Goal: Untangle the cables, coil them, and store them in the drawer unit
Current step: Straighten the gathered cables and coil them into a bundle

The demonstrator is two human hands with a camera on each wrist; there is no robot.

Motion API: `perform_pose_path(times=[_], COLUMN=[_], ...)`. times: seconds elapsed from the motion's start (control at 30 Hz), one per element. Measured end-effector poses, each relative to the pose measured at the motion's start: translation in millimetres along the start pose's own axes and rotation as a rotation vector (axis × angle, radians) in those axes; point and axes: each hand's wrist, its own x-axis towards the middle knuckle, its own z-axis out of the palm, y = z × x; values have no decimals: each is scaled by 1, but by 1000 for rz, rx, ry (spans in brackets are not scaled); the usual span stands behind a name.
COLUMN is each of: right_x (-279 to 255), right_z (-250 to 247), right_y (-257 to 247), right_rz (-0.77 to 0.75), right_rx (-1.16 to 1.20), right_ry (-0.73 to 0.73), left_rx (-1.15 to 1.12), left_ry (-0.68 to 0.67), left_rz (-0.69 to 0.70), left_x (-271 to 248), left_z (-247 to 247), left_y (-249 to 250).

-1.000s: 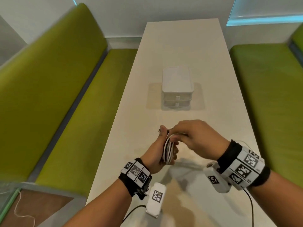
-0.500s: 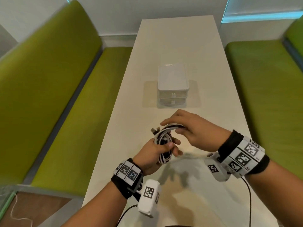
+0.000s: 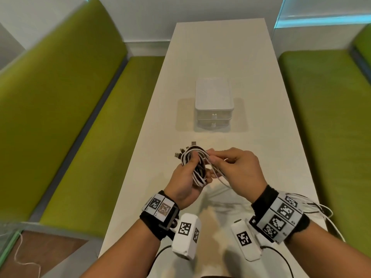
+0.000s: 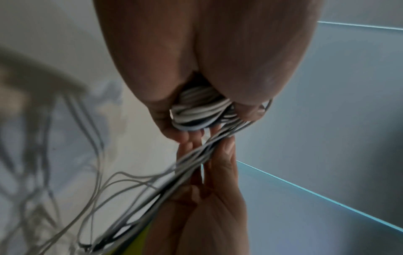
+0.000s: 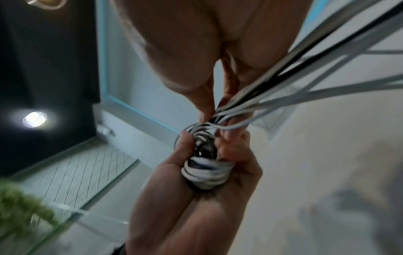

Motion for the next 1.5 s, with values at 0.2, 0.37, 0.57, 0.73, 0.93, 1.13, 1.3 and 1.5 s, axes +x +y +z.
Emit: perform_pose_path(times=[0.2,0.37,0.57,0.73,0.93,1.13,1.3,1.5], right_x=[5,-10,-16,-17,-20,-21,-5,-7], right_z=[-3,8,-2,1,3,10,-10,-31], right_y=[4,6,4,9,-3,-1,17,41], right_rz=[151,242,315,256,137,-199,-123,69], right_rx=[25,100,105,72,52,-739,-527,-659], right_ry=[123,-5,-518,-461,-407,-217,-568,-654], left_rx=[77,21,214,359,59,-50,-185,-131], left_ry=[-197,-111,-195,-314,-459,-302,-171,-49], left_rz=[52,-25,85,146,46,-60,57,127], left_x=[-6,-6,-1,-3,-10,-5,-6,4], left_z=[8,17,8,9,8,14,10,-1], left_y=[-1,-1,2,14,24,39,40,63])
